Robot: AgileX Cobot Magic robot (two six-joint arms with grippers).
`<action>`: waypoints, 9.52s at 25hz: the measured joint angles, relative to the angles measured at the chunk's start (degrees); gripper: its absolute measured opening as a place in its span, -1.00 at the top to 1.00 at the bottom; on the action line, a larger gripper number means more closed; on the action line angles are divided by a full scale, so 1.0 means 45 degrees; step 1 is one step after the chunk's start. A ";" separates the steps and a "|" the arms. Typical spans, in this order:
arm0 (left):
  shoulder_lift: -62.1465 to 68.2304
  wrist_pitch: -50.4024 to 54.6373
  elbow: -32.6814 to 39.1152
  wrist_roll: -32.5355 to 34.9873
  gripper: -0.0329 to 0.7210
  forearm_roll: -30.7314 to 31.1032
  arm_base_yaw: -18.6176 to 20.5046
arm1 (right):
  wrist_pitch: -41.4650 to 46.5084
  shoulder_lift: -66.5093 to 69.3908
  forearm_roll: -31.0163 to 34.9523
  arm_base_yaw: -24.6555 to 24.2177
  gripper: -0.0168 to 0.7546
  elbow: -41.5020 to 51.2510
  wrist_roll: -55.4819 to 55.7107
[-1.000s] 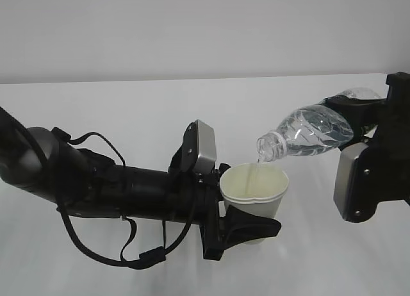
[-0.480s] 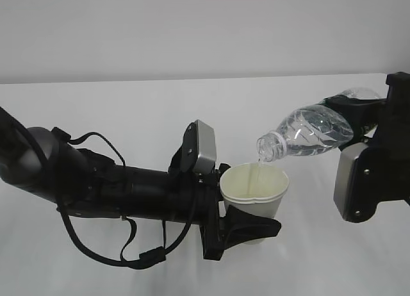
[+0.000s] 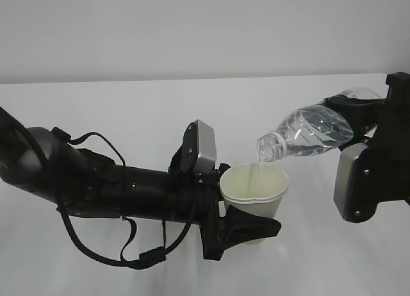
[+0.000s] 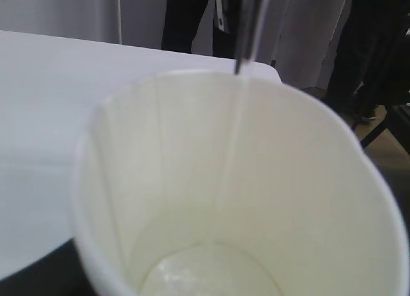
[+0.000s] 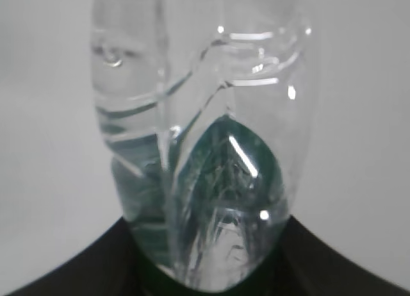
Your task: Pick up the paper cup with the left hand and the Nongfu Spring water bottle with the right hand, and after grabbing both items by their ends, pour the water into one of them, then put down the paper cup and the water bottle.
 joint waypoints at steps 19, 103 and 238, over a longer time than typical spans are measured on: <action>0.0000 0.0000 0.0000 0.0000 -0.34 0.0000 0.0000 | -0.0083 0.0000 0.0009 0.0000 0.13 0.0000 -0.0182; 0.0000 0.0000 0.0000 0.0000 -0.34 0.0000 0.0000 | -0.0359 -0.0007 0.0030 0.0000 0.13 0.0000 -0.0785; 0.0000 -0.0210 0.0000 0.0607 -0.32 -0.3136 0.0000 | -0.4408 -0.0028 0.1766 0.0000 0.13 0.0000 1.8101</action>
